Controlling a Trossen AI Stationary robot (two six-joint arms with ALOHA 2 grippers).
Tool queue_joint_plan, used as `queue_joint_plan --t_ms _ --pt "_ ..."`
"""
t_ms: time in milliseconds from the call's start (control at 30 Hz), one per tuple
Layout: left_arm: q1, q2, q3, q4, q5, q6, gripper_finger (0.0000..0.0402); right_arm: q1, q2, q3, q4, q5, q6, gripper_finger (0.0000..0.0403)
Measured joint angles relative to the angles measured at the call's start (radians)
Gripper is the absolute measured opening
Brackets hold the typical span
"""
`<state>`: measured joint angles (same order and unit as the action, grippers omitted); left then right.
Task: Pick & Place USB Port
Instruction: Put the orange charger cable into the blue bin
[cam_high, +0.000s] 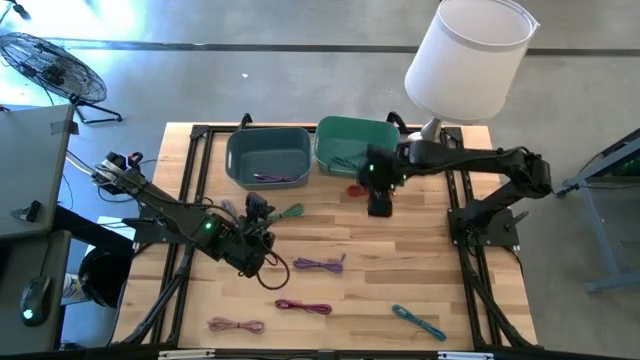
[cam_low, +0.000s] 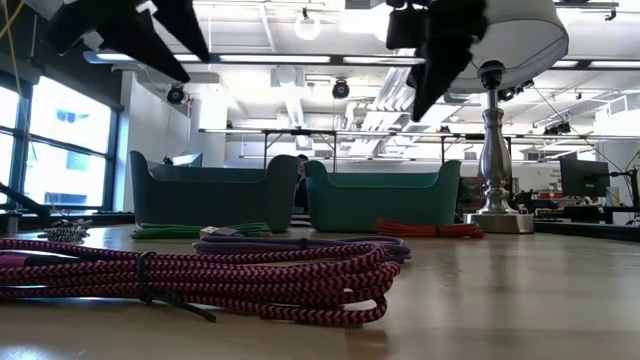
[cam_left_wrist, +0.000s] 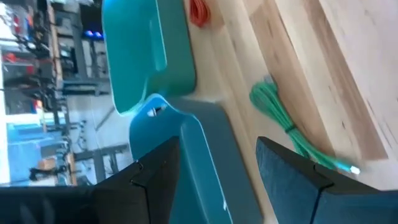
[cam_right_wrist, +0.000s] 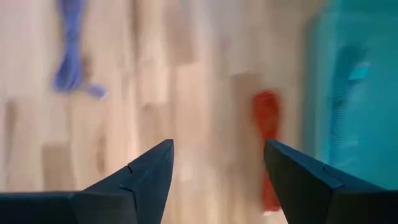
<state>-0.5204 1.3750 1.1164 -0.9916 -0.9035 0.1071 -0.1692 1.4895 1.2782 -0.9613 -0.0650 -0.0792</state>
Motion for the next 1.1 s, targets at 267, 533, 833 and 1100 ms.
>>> queue_joint_plan --t_ms 267,533,833,1100 --pt "0.024 0.0 0.0 -0.009 -0.016 -0.01 0.0206 0.105 0.0 -0.153 -0.006 0.231 0.045 0.0239" --pt "0.023 0.0 0.001 -0.006 0.007 -0.024 0.0206 0.106 0.0 -0.378 0.107 0.324 0.111 0.024" --pt "0.024 0.0 0.001 -0.006 0.006 -0.029 0.0206 0.06 0.0 -0.496 0.302 0.395 0.057 0.0236" --pt "0.024 0.0 0.001 -0.005 0.006 -0.034 0.0206 -0.009 0.0 -0.524 0.414 0.357 0.012 0.0236"
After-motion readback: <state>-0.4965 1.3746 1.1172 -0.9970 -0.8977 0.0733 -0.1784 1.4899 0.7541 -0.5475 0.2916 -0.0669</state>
